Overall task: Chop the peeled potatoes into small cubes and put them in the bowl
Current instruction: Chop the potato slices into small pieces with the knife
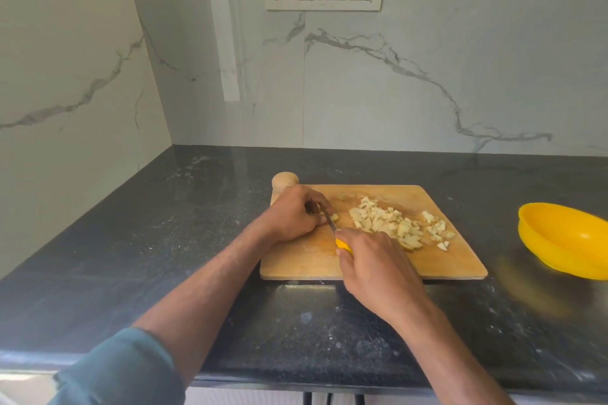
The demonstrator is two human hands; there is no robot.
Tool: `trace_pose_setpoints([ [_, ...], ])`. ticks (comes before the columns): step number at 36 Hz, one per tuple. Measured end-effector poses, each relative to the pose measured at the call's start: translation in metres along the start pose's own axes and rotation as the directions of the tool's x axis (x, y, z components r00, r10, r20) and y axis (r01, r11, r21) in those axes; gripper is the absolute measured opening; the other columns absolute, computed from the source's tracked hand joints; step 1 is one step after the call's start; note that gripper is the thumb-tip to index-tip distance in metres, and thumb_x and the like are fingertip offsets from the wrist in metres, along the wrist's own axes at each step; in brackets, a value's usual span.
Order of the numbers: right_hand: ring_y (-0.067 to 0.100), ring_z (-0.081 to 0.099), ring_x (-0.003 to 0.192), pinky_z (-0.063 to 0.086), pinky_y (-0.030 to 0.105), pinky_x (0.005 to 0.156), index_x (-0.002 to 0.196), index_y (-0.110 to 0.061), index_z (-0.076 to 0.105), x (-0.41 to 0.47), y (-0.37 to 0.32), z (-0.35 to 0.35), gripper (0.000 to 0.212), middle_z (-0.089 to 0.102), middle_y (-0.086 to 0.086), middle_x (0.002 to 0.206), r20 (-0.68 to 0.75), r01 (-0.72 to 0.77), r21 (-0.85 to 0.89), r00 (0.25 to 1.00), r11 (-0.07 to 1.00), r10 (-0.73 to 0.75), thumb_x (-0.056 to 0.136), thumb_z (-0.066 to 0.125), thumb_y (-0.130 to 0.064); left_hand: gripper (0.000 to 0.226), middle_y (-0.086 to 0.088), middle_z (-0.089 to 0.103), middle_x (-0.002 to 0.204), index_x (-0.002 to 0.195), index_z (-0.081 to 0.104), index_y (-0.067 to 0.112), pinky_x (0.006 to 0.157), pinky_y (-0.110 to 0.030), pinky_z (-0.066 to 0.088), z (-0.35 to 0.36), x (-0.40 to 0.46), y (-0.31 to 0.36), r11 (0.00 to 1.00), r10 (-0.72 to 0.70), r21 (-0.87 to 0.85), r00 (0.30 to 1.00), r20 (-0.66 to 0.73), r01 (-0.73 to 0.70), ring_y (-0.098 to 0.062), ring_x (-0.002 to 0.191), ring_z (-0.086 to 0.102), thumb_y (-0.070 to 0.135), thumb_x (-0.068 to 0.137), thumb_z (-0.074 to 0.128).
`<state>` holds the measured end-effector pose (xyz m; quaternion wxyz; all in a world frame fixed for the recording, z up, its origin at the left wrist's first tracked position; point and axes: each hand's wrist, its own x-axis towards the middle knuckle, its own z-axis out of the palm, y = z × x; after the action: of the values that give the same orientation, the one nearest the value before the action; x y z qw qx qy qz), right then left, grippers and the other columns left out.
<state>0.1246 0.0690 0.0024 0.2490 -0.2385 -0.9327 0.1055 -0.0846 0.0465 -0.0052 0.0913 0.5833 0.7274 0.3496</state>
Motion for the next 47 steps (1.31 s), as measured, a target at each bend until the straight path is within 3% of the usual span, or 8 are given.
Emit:
trace_pose_setpoints([
  [6,0.007,0.065,0.108,0.052,0.024,0.095,0.136,-0.022,0.061,-0.011,0.005,-0.01,0.036,0.069,-0.009,0.125,0.035,-0.008,0.007,0.999,1.0,0.008,0.1,0.054,-0.025,0.017,0.006,0.071,0.093,0.099,0.08,0.019,0.071,-0.01,0.045,0.0,0.0,0.001,1.0,0.002,0.011,1.0,0.006,-0.002,-0.008,0.084,0.061,0.007,0.087,0.076],
  [9,-0.011,0.057,0.065,0.043,0.004,0.063,0.131,-0.021,0.065,-0.017,0.008,-0.019,0.033,0.07,-0.019,0.089,0.017,-0.042,0.064,0.999,0.997,0.041,0.1,0.055,-0.023,0.017,0.004,0.07,0.09,0.101,0.079,0.018,0.071,-0.012,0.046,0.001,-0.001,0.002,1.0,-0.023,-0.003,1.0,-0.014,0.023,-0.009,0.084,0.063,0.01,0.087,0.077],
  [12,-0.006,0.05,0.05,0.037,0.01,0.049,0.126,-0.019,0.069,-0.021,0.011,-0.024,0.029,0.047,-0.023,0.058,-0.027,-0.09,0.127,0.995,0.988,0.094,0.099,0.057,-0.022,0.027,0.001,0.07,0.084,0.109,0.074,0.021,0.07,-0.013,0.046,0.0,-0.002,0.001,0.997,-0.066,-0.034,0.997,-0.043,0.065,-0.008,0.079,0.065,0.014,0.084,0.081],
  [20,0.001,0.048,0.045,0.036,0.013,0.047,0.133,-0.019,0.063,-0.005,0.004,-0.011,0.033,0.048,-0.018,0.059,-0.029,-0.074,0.11,0.997,0.991,0.078,0.102,0.053,-0.025,0.041,0.001,0.076,0.081,0.113,0.072,0.012,0.075,-0.01,0.051,-0.009,-0.007,-0.002,0.99,-0.108,-0.106,0.989,-0.101,0.097,-0.003,0.076,0.071,0.007,0.076,0.088],
  [28,0.003,0.044,0.054,0.028,0.008,0.047,0.135,-0.023,0.06,0.001,-0.004,-0.001,0.034,0.07,-0.01,0.082,0.021,-0.042,0.013,0.999,0.999,0.042,0.103,0.05,-0.03,0.036,0.001,0.077,0.074,0.103,0.073,0.01,0.079,-0.023,0.059,-0.01,-0.008,0.0,0.985,-0.13,-0.129,0.984,-0.125,0.114,-0.006,0.071,0.074,0.007,0.072,0.091],
  [35,0.005,0.051,0.062,0.046,0.018,0.067,0.135,-0.022,0.06,0.001,-0.001,0.001,0.035,0.072,-0.007,0.085,0.009,-0.032,-0.005,0.999,0.999,0.032,0.102,0.051,-0.03,0.033,0.0,0.077,0.073,0.1,0.074,0.009,0.08,-0.026,0.06,-0.009,-0.009,0.001,0.981,-0.144,-0.146,0.983,-0.117,0.127,-0.007,0.07,0.074,0.005,0.072,0.091],
  [43,0.001,0.052,0.068,0.027,0.004,0.052,0.137,-0.023,0.057,0.001,-0.003,0.003,0.035,0.071,-0.01,0.096,0.018,-0.007,0.019,1.0,1.0,0.006,0.104,0.049,-0.03,0.033,0.0,0.077,0.074,0.104,0.074,0.01,0.086,-0.035,0.061,-0.009,-0.008,-0.001,0.982,-0.132,-0.147,0.986,-0.099,0.117,-0.009,0.073,0.075,0.006,0.075,0.089],
  [47,0.002,0.055,0.073,0.03,0.004,0.061,0.14,-0.025,0.054,0.003,-0.001,0.003,0.038,0.072,-0.01,0.102,0.006,-0.017,0.02,1.0,1.0,0.017,0.104,0.049,-0.032,0.035,0.0,0.077,0.076,0.11,0.074,0.01,0.087,-0.033,0.061,-0.01,-0.008,0.001,0.986,-0.111,-0.137,0.99,-0.082,0.099,-0.009,0.074,0.075,0.007,0.078,0.087],
])
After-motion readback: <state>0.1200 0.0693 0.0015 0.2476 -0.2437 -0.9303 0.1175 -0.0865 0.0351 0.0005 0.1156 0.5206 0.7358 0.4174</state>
